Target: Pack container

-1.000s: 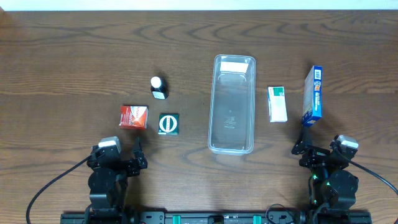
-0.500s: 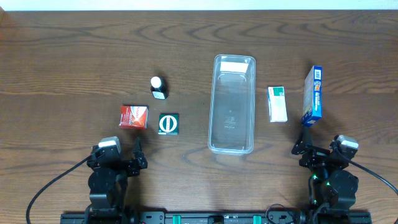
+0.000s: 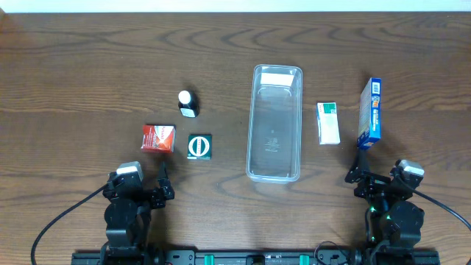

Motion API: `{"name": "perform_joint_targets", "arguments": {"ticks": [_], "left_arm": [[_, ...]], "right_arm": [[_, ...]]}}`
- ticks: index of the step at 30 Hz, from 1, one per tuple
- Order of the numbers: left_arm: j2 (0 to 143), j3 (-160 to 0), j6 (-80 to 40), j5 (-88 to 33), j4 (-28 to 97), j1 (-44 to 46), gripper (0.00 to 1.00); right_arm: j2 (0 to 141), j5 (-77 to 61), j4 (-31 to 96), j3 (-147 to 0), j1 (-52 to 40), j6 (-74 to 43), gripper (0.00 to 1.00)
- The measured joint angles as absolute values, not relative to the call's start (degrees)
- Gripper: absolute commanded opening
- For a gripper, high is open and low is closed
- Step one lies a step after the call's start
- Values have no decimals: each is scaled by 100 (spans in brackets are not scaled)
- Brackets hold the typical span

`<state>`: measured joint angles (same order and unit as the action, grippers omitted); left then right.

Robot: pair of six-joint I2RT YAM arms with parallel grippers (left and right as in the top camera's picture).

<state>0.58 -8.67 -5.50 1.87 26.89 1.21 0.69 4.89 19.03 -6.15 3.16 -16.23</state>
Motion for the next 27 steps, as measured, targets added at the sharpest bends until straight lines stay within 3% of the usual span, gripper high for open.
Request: {"name": "perform_joint_targets", "arguments": {"ticks": [16, 22, 27], "left_arm": [[58, -867, -550, 187, 2689, 123, 98], [58, -867, -550, 189, 2689, 123, 98], [58, -864, -550, 189, 2679, 121, 98]], "right_arm": [[384, -327, 1745, -978, 316, -1553, 99], [2156, -390, 2305, -2803, 316, -1271, 99], [4357, -250, 3909, -4847, 316, -1066, 99]]}}
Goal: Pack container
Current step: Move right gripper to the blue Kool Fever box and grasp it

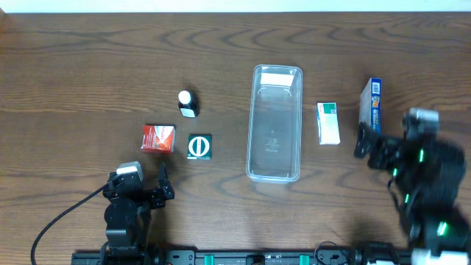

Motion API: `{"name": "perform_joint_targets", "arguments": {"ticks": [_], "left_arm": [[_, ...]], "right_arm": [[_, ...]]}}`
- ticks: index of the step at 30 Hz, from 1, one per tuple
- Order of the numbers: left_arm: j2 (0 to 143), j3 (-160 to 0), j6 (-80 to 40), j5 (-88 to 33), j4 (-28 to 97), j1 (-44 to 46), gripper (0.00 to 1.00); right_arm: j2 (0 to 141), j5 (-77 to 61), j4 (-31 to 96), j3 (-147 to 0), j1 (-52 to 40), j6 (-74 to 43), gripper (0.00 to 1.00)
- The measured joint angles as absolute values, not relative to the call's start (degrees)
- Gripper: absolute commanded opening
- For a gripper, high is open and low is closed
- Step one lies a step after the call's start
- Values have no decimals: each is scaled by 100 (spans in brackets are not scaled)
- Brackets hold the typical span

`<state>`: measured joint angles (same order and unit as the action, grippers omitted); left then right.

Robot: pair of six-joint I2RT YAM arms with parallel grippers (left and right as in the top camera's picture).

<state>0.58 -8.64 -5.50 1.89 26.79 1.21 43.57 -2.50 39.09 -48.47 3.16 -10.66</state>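
Note:
A clear plastic container [274,125] lies empty at the table's middle. To its right are a white and green box [328,122] and a blue box [370,107]. To its left are a small white and black bottle [188,103], a red packet [158,138] and a green square packet [199,146]. My right gripper [360,142] hovers by the near end of the blue box; its image is blurred and the jaws cannot be made out. My left gripper [163,180] sits low near the front edge, fingers together, holding nothing.
The dark wooden table [88,66] runs to a pale strip along the back. A black cable [66,213] loops from the left arm toward the front edge. The right arm's body [427,177] covers the front right corner.
My right arm has moved from its low spot at the front right up toward the blue box, its gripper now beside the box's near end. The left arm and all objects are unmoved.

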Motion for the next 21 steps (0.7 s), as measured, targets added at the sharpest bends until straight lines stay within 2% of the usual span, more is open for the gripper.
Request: {"name": "perform_joint_targets", "arguments": {"ticks": [3, 8, 15, 17, 21], "left_arm": [[58, -864, -550, 185, 2679, 123, 98], [58, -864, -550, 187, 2679, 121, 98], [58, -864, -550, 187, 2679, 121, 98], [58, -864, -550, 187, 2679, 121, 98], [58, -864, -550, 187, 2679, 121, 98]], "right_arm": [[5542, -139, 4637, -5986, 316, -937, 99], [6877, -102, 5059, -7273, 320, -812, 99], [7929, 110, 5098, -7446, 735, -1214, 99], [8359, 119, 5002, -7446, 947, -1341, 94], [9035, 113, 4762, -7446, 1103, -1444, 92]]}}
